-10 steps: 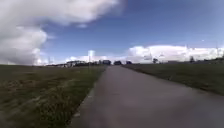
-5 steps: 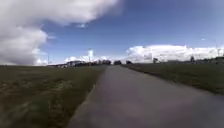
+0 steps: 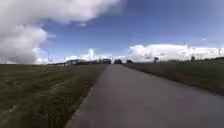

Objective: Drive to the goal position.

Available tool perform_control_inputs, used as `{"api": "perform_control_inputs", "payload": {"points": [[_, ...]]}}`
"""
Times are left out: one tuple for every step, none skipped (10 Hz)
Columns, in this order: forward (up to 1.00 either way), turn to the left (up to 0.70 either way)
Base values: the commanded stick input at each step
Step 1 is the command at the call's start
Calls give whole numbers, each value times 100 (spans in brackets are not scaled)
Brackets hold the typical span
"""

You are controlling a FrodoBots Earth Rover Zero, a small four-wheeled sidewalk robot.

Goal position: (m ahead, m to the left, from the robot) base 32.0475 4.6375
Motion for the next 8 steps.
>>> {"api": "perform_control_inputs", "payload": {"points": [[70,0],[70,0],[70,0],[70,-6],[70,-22],[70,-31],[70,-16],[70,0]]}}
